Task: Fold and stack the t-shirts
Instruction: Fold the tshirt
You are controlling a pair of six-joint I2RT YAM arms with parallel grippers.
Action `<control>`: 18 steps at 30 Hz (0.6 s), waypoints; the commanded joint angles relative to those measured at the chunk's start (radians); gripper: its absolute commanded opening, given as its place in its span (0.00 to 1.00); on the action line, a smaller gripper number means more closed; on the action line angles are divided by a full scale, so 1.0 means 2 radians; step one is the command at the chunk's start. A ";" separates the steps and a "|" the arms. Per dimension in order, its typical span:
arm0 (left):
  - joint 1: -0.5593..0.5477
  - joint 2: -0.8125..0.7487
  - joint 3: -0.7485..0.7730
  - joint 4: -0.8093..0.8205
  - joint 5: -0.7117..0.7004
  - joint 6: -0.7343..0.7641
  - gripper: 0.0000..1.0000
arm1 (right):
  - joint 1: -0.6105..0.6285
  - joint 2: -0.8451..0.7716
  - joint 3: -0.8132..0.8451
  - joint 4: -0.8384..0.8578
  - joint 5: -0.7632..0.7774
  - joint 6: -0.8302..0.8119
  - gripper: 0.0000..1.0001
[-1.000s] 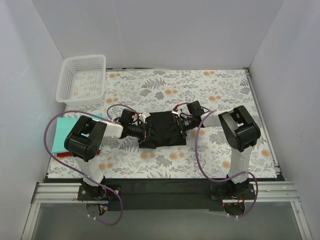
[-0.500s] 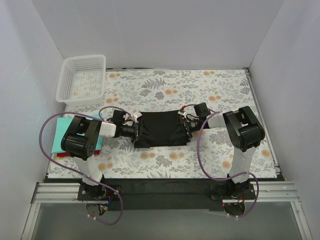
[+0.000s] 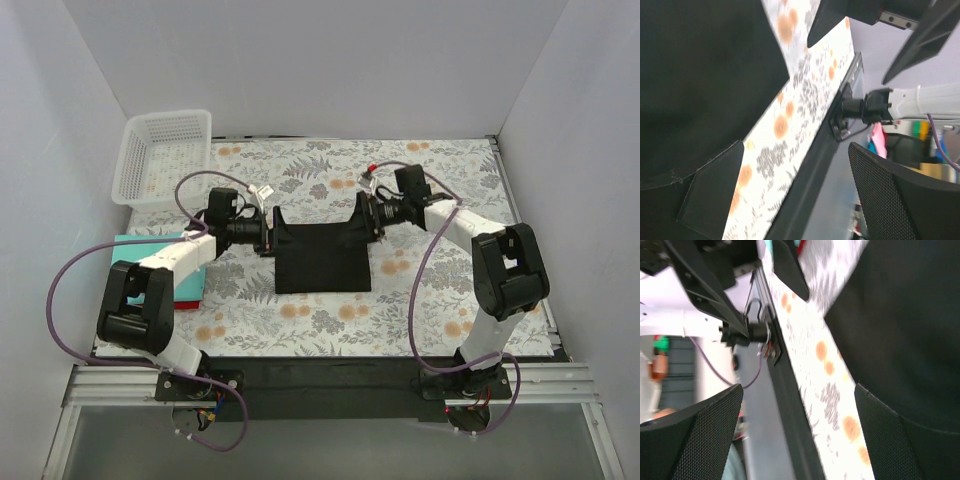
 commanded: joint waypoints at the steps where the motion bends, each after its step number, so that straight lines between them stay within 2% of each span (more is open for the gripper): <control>1: -0.002 0.042 0.057 0.027 -0.036 -0.002 0.85 | -0.007 0.028 0.074 0.009 0.007 -0.009 0.98; 9: -0.001 0.161 0.136 0.127 -0.095 -0.076 0.85 | -0.016 0.143 0.184 0.058 0.024 0.019 0.98; 13: 0.004 0.214 0.154 0.172 -0.110 -0.104 0.85 | -0.032 0.204 0.208 0.084 0.019 0.036 0.98; 18: 0.039 0.270 0.140 0.191 -0.126 -0.117 0.85 | -0.059 0.230 0.195 0.086 0.028 0.024 0.98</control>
